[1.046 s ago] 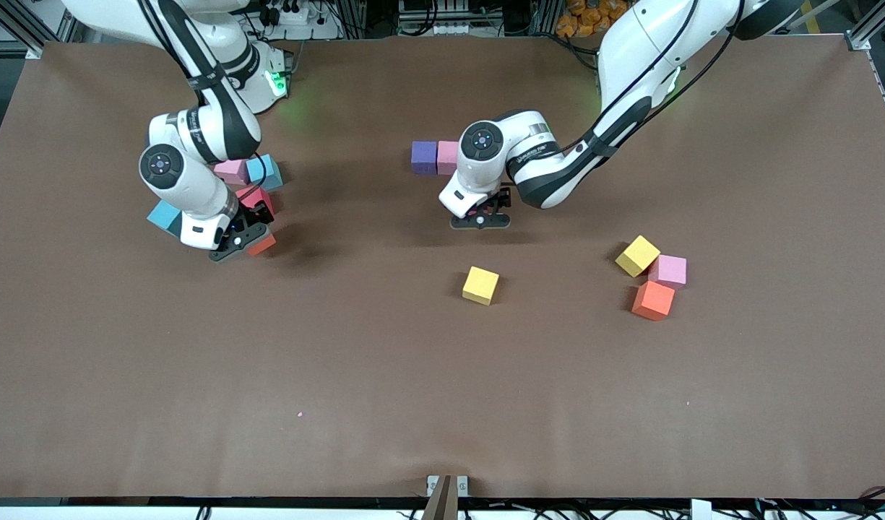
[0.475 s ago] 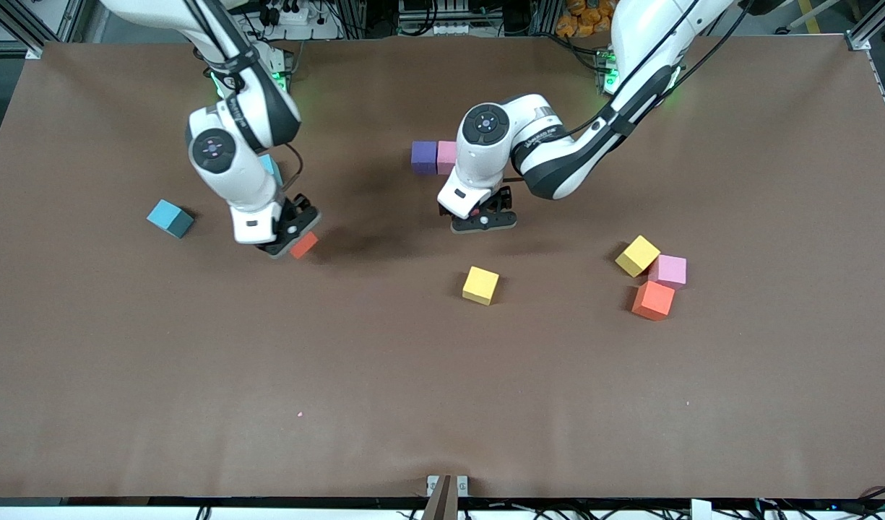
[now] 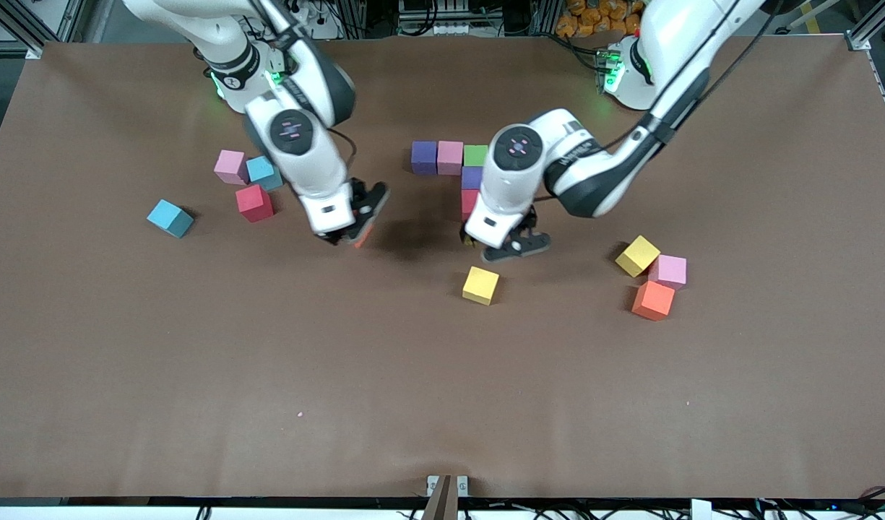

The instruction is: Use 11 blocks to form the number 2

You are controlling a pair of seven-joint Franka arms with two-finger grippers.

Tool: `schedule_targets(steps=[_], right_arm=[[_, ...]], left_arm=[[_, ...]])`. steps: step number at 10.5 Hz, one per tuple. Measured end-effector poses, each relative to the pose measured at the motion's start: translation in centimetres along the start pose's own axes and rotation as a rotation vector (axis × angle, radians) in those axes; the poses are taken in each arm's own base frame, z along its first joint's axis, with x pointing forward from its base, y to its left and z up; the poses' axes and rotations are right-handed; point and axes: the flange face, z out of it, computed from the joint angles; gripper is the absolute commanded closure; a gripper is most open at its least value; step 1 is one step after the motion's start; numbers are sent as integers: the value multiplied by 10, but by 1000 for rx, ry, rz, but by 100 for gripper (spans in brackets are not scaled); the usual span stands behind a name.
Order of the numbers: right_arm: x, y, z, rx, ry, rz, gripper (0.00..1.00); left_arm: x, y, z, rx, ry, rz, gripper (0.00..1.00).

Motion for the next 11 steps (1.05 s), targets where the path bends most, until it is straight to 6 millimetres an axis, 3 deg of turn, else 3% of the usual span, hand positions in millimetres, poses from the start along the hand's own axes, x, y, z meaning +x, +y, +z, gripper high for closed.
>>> schedule_targets(steps=[2, 4, 7, 9, 11], right_arm=[[37, -42, 24, 12, -17, -89, 59], [54, -54, 44, 27, -22, -117, 59], [86, -82, 55, 35, -4, -174, 59], [96, -92, 66, 37, 9, -193, 59], [101, -106, 75, 37, 16, -219, 59]], left_arm=[[50, -35, -3, -2, 5, -89, 0], [91, -71, -1, 3, 7, -162, 0], [118, -102, 8, 36, -11, -223, 0], [134, -127, 1, 96, -26, -266, 0], [162, -178, -17, 168, -36, -352, 0]])
